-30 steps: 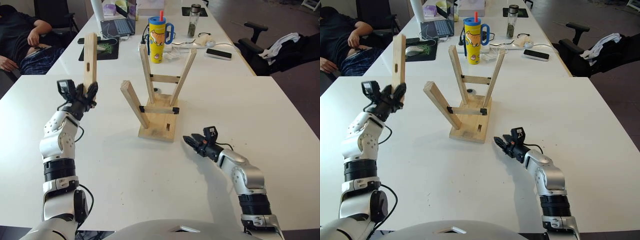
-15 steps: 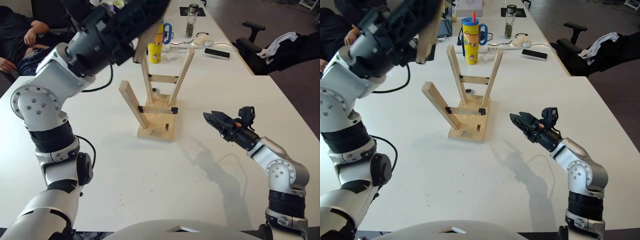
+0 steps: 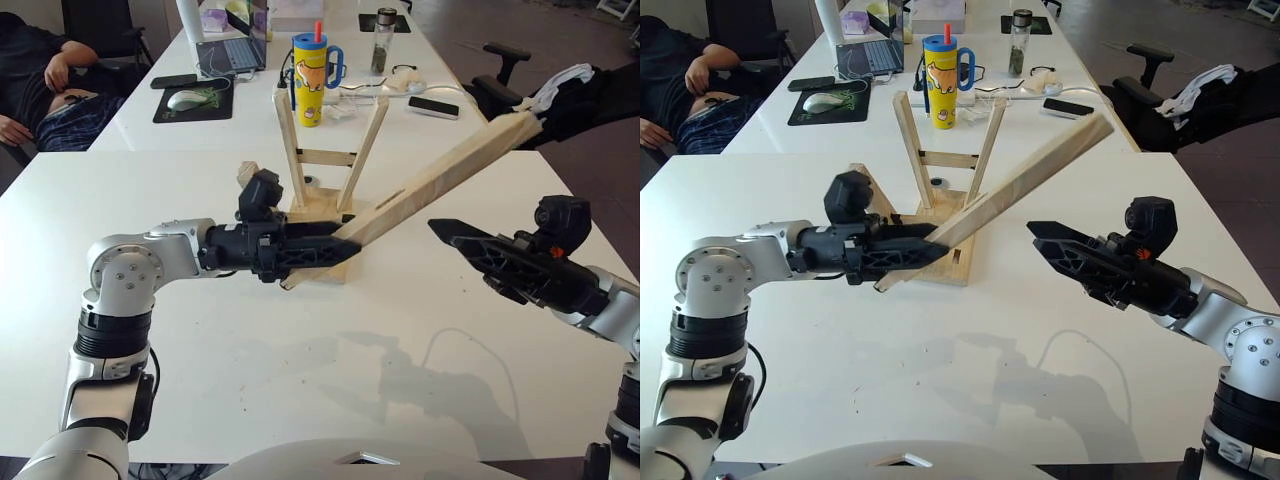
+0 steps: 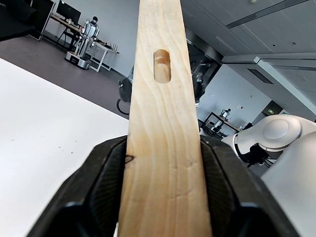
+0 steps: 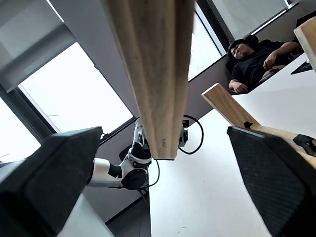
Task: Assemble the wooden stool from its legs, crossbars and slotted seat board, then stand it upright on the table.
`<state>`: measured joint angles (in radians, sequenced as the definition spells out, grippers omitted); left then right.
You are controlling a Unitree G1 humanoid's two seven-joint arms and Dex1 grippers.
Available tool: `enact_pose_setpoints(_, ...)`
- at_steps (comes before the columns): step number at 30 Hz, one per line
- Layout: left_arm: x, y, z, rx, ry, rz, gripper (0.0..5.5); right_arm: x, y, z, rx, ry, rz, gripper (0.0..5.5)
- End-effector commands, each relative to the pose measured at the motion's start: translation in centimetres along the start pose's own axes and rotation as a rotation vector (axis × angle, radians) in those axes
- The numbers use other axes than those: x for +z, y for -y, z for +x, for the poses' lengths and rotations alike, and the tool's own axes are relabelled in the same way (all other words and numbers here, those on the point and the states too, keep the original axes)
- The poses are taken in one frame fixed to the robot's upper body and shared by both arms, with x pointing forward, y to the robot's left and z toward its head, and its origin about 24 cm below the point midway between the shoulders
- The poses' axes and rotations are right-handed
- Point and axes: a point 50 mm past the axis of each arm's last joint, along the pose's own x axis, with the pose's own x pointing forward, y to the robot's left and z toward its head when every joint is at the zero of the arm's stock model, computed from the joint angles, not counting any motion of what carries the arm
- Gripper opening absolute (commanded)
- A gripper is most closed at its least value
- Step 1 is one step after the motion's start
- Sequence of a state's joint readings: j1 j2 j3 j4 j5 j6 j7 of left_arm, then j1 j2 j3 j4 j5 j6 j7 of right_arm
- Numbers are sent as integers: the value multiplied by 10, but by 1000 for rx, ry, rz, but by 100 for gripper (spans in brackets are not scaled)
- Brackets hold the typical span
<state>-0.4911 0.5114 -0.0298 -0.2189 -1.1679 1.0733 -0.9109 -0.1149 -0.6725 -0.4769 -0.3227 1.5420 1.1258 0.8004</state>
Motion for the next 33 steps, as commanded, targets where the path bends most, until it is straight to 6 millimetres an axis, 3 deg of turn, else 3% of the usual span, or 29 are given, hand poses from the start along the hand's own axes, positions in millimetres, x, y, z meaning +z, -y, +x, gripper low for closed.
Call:
enact_pose_setpoints(1,-9,-1,-3,-8,-24,-7,205,5,0,7,6,0,-9,467)
enact_pose_setpoints(9,-24,3,-2,-30,-86,-51,205,11,3,12,14,7,-14,467)
enact_pose_setpoints(25,-27,5,-9,-5,-110,-51,205,-1,2,7,34,-92,41,223)
enact_pose_setpoints(32,-25,-2,-10,62,-88,15,205,-3,7,5,10,-115,29,208)
enact_pose_setpoints(33,-24,-4,-11,74,-64,7,242,-4,7,5,7,-118,28,208)
